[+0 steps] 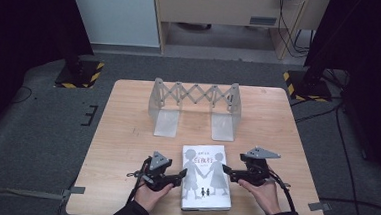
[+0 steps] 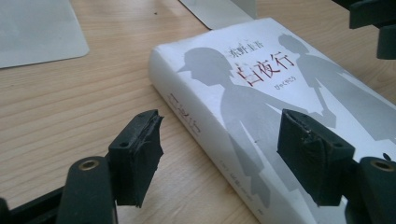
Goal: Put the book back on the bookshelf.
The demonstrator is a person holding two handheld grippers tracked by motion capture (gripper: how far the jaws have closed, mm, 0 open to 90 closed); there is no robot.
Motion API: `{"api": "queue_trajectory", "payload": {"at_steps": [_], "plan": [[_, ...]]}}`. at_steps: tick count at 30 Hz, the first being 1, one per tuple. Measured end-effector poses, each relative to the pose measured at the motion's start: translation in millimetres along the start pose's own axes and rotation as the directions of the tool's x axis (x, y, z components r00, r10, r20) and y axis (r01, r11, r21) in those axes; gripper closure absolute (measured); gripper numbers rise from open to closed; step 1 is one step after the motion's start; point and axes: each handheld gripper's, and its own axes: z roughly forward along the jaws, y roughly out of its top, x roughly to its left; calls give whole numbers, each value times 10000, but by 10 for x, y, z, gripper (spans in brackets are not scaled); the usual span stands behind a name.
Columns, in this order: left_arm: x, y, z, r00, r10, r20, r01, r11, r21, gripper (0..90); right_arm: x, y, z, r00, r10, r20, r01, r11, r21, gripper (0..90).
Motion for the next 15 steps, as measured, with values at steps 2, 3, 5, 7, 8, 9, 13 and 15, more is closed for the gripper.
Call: {"api": "queue_trajectory", "payload": {"at_steps": [2,3,5,7,8,9,13,15], "plan": [[-28,-7,24,9999,134,25,-134,9998,148,300,8,-25,23,9999,76,-97,-76,10000,-24,158],[-40,-11,33,9998,194,15,-195,9996,181,303,12,-39,38,9997,141,-182,-141,9999,3,159],[-51,-14,41,9998,220,34,-220,9995,222,308,17,-51,54,9996,185,-231,-184,9998,65,160],[-72,-27,62,9996,293,61,-294,9992,284,318,42,-77,107,9993,172,-323,-165,9996,237,171],[-73,-31,67,9993,355,87,-358,9988,326,324,48,-82,118,9994,119,-334,-109,9995,290,174],[-78,-35,74,9993,341,125,-345,9990,276,332,59,-88,132,9994,86,-331,-75,9994,331,179],[-80,-44,84,9993,282,260,-288,9994,216,342,81,-108,179,9989,43,-471,-19,9987,502,194],[-78,-45,85,9992,271,291,-277,9994,221,346,85,-111,188,9986,95,-529,-66,9985,545,197]]}}
